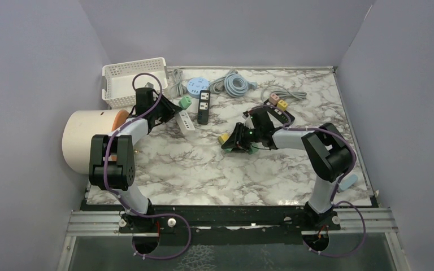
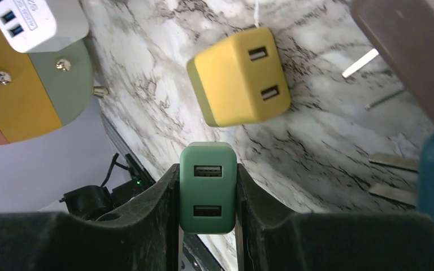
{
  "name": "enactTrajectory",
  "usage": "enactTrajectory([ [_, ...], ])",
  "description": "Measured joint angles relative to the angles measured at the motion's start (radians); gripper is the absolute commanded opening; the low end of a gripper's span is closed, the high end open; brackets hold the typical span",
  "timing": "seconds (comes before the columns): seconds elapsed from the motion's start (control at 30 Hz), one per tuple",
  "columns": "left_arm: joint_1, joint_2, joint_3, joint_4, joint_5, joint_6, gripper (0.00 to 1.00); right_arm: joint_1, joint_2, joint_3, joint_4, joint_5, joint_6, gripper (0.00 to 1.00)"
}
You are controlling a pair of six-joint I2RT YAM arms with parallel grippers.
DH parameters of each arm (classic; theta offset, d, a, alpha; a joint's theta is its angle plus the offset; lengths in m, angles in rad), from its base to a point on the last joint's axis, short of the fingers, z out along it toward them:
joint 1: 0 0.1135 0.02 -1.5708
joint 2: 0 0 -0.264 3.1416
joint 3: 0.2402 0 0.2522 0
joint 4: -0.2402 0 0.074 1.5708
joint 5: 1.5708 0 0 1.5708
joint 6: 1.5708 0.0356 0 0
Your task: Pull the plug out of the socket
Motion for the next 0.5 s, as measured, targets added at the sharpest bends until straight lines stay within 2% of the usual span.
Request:
enactTrajectory([
  [0.23, 0.000, 0.000, 0.000, 0.000, 0.003, 0.000, 0.00, 0.000, -0.001, -0.044, 0.004, 0.014, 0.026, 0.26],
  [0.33, 0.000, 0.000, 0.000, 0.000, 0.003, 0.000, 0.00, 0.000, 0.031, -0.031, 0.020, 0.009, 0.040, 0.36],
  [0.5, 0.000, -0.001, 0.000, 0.000, 0.004, 0.000, 0.00, 0.000, 0.073, 0.015, 0.040, -0.012, 0.055, 0.60],
])
